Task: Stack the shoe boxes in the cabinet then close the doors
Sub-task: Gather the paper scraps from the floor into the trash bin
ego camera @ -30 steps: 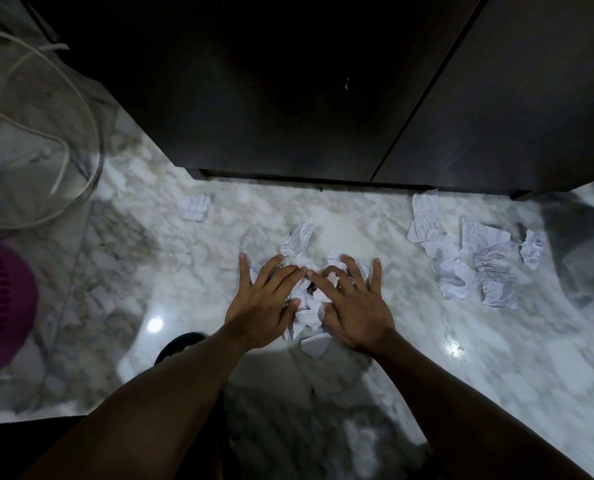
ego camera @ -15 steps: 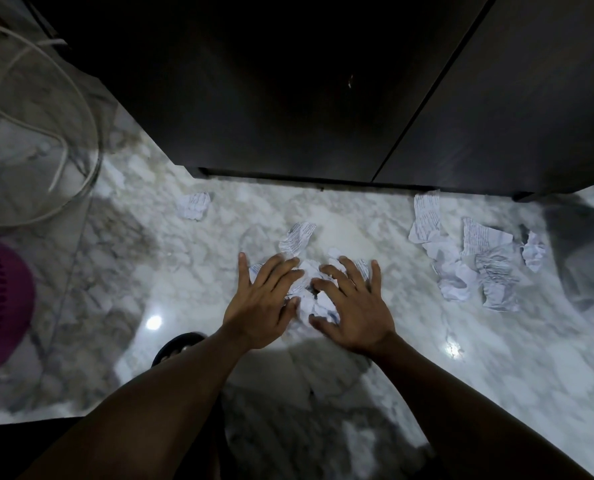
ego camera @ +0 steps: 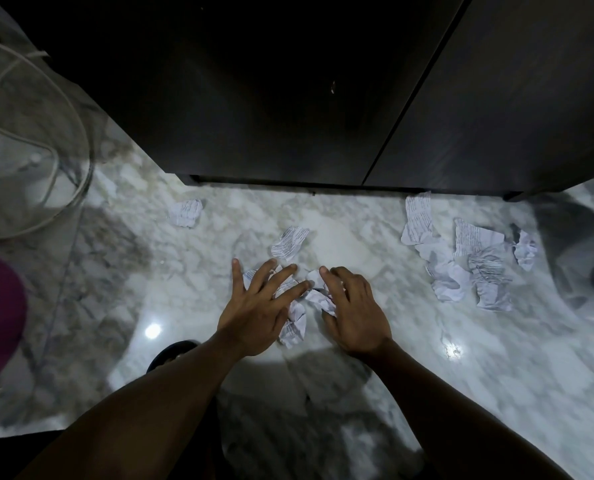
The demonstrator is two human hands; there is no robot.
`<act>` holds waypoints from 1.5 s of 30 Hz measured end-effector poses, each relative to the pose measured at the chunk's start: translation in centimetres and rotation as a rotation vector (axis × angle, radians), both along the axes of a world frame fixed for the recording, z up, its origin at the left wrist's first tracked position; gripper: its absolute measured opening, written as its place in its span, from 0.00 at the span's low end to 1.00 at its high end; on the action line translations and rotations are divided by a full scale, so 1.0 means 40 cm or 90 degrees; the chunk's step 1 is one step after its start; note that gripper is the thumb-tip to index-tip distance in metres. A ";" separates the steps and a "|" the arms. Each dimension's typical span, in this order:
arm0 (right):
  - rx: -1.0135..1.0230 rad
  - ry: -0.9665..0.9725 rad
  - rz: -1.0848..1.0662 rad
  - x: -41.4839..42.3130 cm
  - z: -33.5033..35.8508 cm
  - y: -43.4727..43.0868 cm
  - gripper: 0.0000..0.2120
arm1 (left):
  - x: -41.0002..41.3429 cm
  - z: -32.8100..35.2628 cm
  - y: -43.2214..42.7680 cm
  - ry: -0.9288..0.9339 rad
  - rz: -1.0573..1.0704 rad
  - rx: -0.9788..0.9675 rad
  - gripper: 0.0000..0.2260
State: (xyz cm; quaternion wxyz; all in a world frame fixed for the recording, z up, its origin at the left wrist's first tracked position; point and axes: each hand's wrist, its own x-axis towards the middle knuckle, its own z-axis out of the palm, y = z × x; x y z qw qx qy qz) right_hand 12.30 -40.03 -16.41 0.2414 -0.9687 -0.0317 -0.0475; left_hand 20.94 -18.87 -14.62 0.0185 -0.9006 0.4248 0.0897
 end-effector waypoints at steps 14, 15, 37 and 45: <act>-0.036 0.052 -0.050 0.013 0.019 0.014 0.22 | -0.003 0.007 -0.006 -0.001 0.008 -0.015 0.26; -0.051 0.061 -0.039 0.013 0.019 0.012 0.23 | -0.004 0.008 -0.006 0.000 0.010 -0.015 0.26; -0.108 -0.030 0.061 0.002 -0.016 -0.010 0.20 | 0.008 -0.055 0.005 0.057 0.125 -0.240 0.28; -0.109 -0.004 0.048 0.002 -0.005 -0.008 0.18 | 0.007 -0.046 0.009 0.040 0.077 -0.180 0.36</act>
